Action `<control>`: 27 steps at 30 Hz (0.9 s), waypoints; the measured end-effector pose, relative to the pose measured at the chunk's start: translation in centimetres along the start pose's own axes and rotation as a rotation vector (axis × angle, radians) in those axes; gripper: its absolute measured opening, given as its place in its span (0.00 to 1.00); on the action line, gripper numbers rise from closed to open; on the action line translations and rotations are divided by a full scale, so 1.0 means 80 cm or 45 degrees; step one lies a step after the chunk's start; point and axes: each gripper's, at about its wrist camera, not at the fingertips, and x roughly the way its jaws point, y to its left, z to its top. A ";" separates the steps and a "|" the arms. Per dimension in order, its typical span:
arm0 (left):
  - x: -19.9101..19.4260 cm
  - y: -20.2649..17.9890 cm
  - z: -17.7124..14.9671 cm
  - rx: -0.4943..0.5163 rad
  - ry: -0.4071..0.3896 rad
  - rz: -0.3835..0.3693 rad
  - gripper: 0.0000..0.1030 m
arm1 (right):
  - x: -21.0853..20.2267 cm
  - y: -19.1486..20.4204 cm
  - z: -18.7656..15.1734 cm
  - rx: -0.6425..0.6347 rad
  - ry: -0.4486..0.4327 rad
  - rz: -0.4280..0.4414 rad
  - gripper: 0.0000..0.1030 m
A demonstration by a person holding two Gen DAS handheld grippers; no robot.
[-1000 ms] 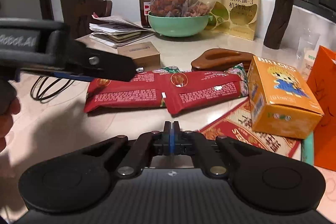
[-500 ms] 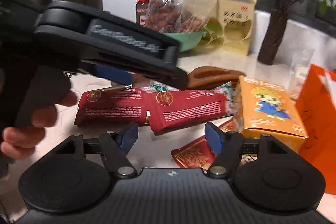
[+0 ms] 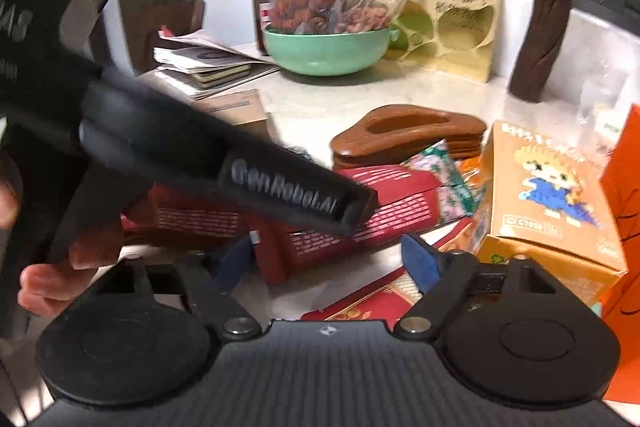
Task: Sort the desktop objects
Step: 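Close the left gripper on a red snack packet and lift it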
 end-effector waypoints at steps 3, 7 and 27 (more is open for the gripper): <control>-0.006 -0.005 -0.004 -0.011 0.005 -0.002 0.50 | -0.010 0.003 -0.003 -0.036 0.018 0.054 0.56; -0.017 -0.022 -0.014 0.041 0.019 0.021 0.48 | -0.026 0.004 -0.013 -0.045 0.032 0.099 0.50; -0.043 -0.052 -0.026 0.010 0.035 -0.045 0.59 | -0.064 0.005 -0.021 0.068 -0.041 0.037 0.79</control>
